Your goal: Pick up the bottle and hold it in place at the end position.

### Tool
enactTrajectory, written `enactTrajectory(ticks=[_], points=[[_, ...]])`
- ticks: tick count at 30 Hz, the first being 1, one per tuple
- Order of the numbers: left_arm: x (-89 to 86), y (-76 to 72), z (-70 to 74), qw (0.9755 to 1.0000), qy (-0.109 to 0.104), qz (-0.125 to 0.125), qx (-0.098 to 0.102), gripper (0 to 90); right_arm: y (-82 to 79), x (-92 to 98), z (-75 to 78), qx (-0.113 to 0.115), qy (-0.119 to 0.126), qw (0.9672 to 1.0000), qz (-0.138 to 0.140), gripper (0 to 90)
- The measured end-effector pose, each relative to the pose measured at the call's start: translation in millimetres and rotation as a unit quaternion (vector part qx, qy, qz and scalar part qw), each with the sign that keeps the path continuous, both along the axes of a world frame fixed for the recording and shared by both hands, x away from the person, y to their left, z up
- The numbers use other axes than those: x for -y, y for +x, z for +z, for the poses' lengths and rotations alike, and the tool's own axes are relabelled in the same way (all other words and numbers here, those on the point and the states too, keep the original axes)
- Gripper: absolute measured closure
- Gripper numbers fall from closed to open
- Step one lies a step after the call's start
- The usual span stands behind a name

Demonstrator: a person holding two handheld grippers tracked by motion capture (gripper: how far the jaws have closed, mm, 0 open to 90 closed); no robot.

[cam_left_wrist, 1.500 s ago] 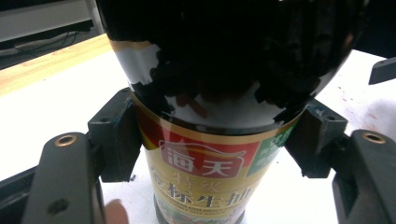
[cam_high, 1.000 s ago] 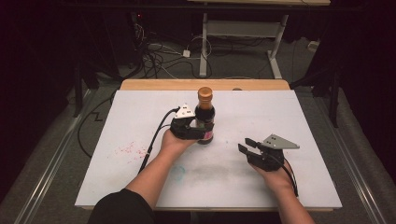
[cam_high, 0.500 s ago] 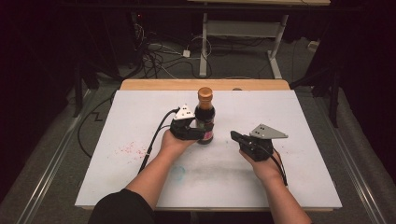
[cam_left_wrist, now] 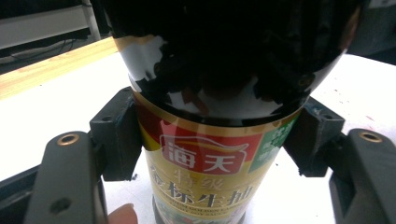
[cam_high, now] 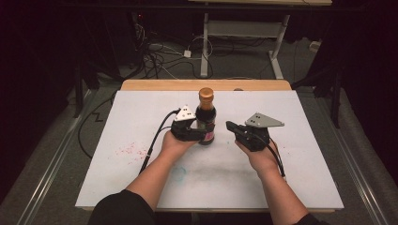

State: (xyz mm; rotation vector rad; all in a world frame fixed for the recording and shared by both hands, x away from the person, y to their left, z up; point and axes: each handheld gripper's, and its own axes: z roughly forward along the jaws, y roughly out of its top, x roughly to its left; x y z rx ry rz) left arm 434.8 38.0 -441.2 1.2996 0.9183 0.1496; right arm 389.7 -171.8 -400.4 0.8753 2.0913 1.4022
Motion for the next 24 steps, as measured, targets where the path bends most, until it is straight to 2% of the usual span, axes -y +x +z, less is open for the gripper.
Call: enactTrajectory(ticks=[10,24], points=[[0.7,-0.2,-0.1,1.0000,0.001,0.001,0.002,28.6,10.2,-7.6,17.3,0.006,0.000,0.9999,0.015,90.0],[0.5,-0.1,-0.6,1.0000,0.001,-0.003,0.006,29.0,16.7,-17.0,41.8,0.017,-0.008,0.9996,0.020,90.0]])
